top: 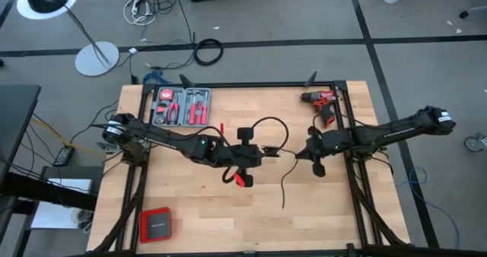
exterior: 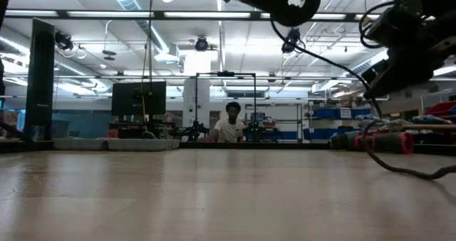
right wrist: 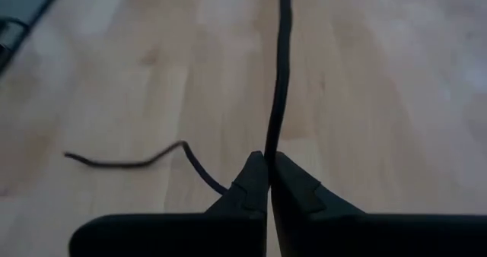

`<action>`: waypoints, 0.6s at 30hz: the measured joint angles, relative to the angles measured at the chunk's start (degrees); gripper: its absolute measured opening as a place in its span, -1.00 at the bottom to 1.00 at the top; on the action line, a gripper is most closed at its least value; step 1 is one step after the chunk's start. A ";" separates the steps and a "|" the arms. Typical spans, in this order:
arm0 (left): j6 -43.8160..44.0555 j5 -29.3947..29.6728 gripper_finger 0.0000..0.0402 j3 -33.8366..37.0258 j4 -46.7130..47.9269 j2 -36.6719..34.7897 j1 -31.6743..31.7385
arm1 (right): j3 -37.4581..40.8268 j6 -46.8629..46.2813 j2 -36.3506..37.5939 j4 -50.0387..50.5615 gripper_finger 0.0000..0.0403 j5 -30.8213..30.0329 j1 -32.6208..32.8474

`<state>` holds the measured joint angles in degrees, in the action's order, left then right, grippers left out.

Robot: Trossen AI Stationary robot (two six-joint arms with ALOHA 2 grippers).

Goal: Coil cords
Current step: Coil the black wire on the spool

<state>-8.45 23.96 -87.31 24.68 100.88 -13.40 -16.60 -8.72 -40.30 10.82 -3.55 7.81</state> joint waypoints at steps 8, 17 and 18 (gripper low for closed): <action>3.74 -2.39 -1.00 0.15 4.40 0.00 0.12 | 0.00 5.54 5.99 -4.19 -1.00 5.17 0.00; 4.34 -0.46 -1.00 0.22 5.17 0.09 0.35 | 0.00 3.01 7.70 -2.69 -1.00 13.90 0.69; 4.27 -0.35 -1.00 0.22 5.17 0.11 0.45 | 0.00 2.85 7.70 -2.37 -1.00 13.92 1.17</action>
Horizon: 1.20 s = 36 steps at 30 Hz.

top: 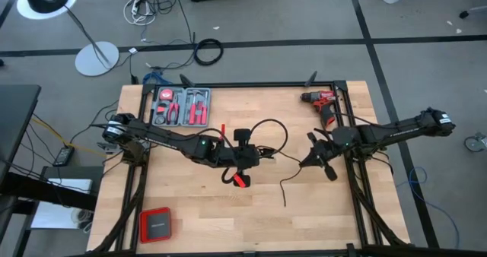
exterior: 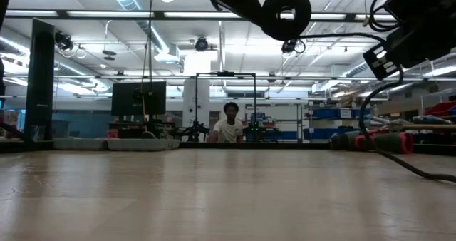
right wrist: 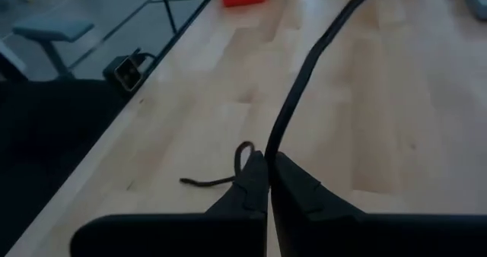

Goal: Coil cords
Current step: Coil the black wire on the spool

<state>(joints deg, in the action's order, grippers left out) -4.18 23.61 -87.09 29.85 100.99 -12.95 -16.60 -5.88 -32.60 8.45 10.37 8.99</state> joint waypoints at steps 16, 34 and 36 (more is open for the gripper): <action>-3.20 1.10 -1.00 0.00 -12.22 0.00 1.42 | 0.00 -0.47 -4.12 -4.54 -1.00 -3.11 3.72; 0.15 0.43 -1.00 0.00 -4.34 0.00 1.22 | 0.00 -0.29 -0.54 2.94 -1.00 -9.09 6.01; 0.32 0.33 -1.00 0.00 -3.80 0.00 1.22 | 0.00 -0.52 -0.08 1.70 -1.00 -8.94 6.40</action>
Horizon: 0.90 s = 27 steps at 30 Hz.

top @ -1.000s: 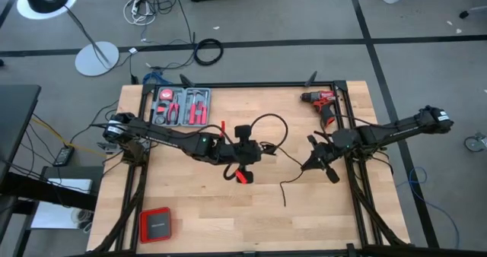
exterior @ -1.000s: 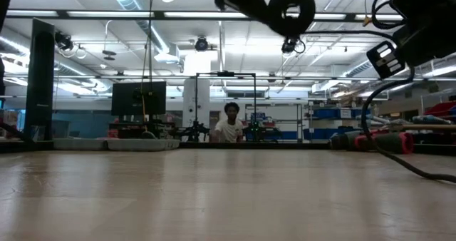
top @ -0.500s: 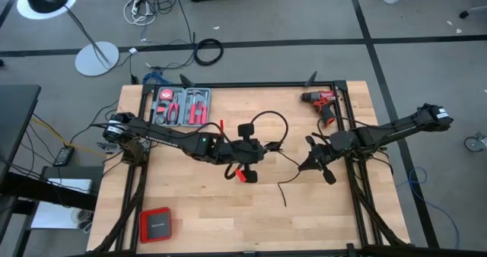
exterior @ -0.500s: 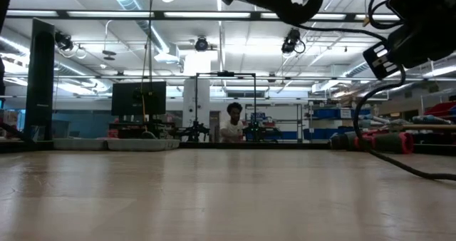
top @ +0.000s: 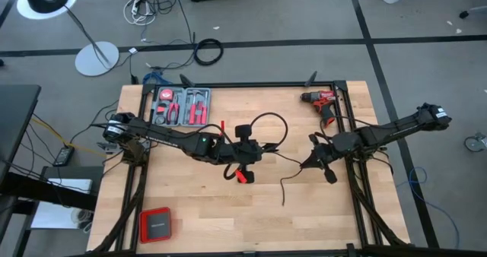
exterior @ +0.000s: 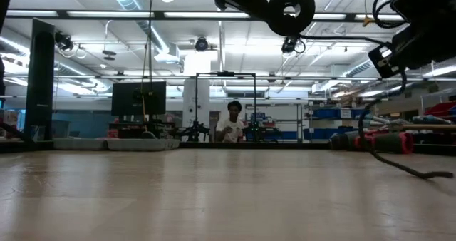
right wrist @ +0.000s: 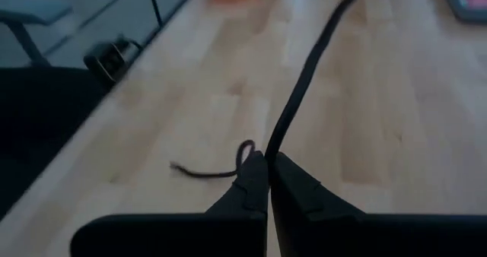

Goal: Coil cords
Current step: Coil the black wire on the spool

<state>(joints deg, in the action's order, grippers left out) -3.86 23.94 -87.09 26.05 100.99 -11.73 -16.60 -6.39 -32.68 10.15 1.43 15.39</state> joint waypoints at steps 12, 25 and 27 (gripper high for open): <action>2.98 -4.68 -1.00 0.00 0.41 0.07 0.93 | -7.06 16.19 -0.04 -1.15 -1.00 -1.91 -3.07; 5.65 -13.52 -1.00 0.04 -2.51 4.66 1.21 | -14.33 26.22 -7.77 -0.11 -1.00 8.71 -12.10; 5.65 -13.76 -1.00 0.04 -2.46 5.31 1.22 | -15.08 27.48 -9.07 0.00 -1.00 11.02 -12.48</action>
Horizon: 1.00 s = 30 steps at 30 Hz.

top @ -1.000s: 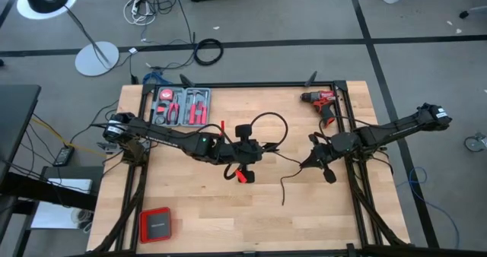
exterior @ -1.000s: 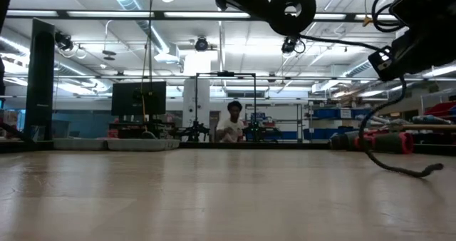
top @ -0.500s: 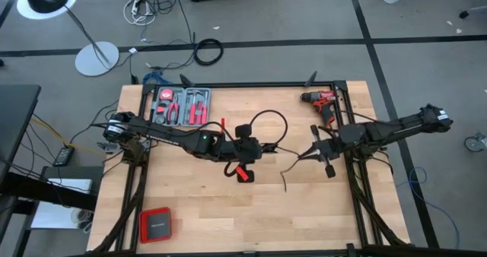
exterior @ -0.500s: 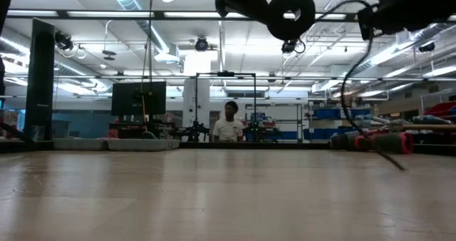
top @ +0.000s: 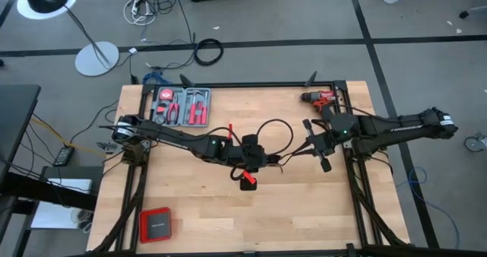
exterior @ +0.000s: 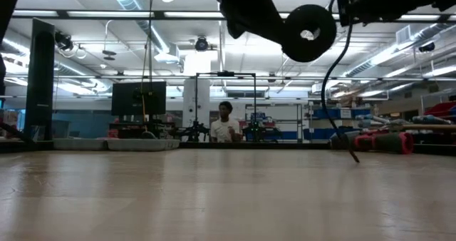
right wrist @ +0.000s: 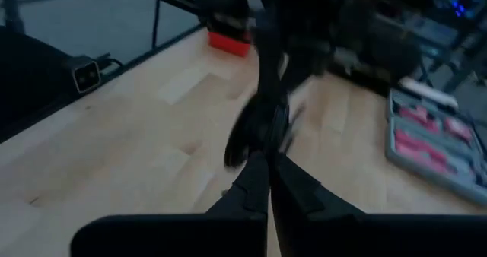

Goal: Coil cords
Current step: Coil the black wire on the spool

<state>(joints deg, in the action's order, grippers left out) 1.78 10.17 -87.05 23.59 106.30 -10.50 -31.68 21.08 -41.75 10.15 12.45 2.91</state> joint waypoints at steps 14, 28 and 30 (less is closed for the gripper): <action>-0.83 -7.05 -1.00 -0.04 -3.13 0.80 0.50 | -3.82 12.42 -6.38 -3.29 -1.00 1.62 -2.29; -7.86 -12.63 -1.00 -0.02 -9.13 1.14 0.52 | -3.89 11.53 -16.87 -17.73 -1.00 10.46 -2.51; -9.60 -14.28 -1.00 -0.02 -9.83 1.14 0.52 | -3.87 10.14 -17.98 -19.67 -0.99 12.93 -3.01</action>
<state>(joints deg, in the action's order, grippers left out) -7.82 -4.11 -87.07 13.77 107.44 -9.98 -35.56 31.23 -59.73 -9.53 25.38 -0.11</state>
